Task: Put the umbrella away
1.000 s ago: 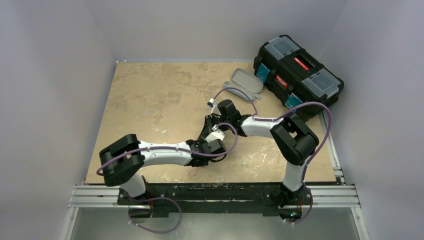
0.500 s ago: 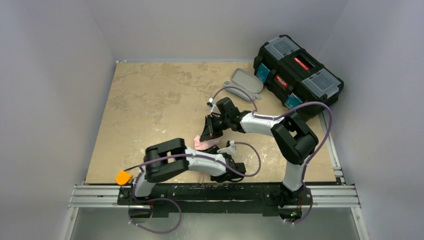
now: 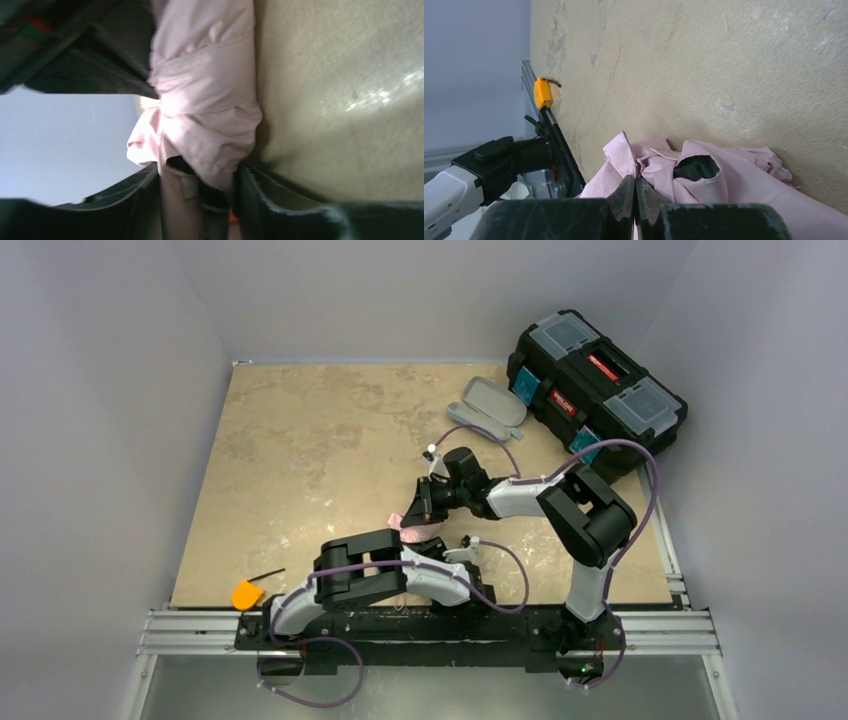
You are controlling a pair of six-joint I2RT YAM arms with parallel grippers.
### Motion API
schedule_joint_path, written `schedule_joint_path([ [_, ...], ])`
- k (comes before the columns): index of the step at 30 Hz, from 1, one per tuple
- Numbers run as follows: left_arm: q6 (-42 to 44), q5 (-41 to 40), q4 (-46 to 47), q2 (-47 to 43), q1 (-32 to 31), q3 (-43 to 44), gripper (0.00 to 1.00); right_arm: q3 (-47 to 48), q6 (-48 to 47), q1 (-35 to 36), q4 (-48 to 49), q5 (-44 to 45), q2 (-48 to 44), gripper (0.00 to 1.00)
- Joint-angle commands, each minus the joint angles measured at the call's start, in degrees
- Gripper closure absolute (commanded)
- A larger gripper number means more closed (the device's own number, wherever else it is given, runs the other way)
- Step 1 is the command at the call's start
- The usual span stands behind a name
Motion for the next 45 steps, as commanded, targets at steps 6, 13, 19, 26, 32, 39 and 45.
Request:
schedule_joint_path([
  [6, 4.1, 11.3, 6.2, -18.5, -0.9, -3.2, 0.22, -6.1, -4.1, 0.1, -5.0, 11.2, 4.9, 1.0],
  [13, 10.1, 21.9, 17.9, -33.6, 7.9, -9.3, 0.13, -7.1, -3.7, 0.1, -3.1, 9.9, 4.6, 1.0],
  [19, 13.9, 37.0, 34.2, -43.8, 19.0, -20.9, 0.06, -7.3, -4.0, 0.0, -3.3, 9.6, 3.3, 1.0],
  [26, 13.5, 49.7, 48.8, -46.3, 25.8, -30.8, 0.0, -6.6, -3.9, 0.1, -3.8, 9.4, 2.8, 1.0],
  [32, 13.4, 52.8, 57.2, -40.5, 28.6, -35.3, 0.05, -6.2, -4.1, 0.1, -4.4, 9.3, 2.1, 1.0],
  [39, 15.7, 50.1, 59.2, -38.2, 28.6, -36.2, 0.68, -4.4, -4.3, 0.1, -6.4, 8.6, 0.5, 1.0],
  [45, 17.3, 43.0, 53.0, -41.4, 25.8, -35.5, 1.0, 0.9, -4.2, -0.5, -10.0, 7.6, -1.9, 1.0],
])
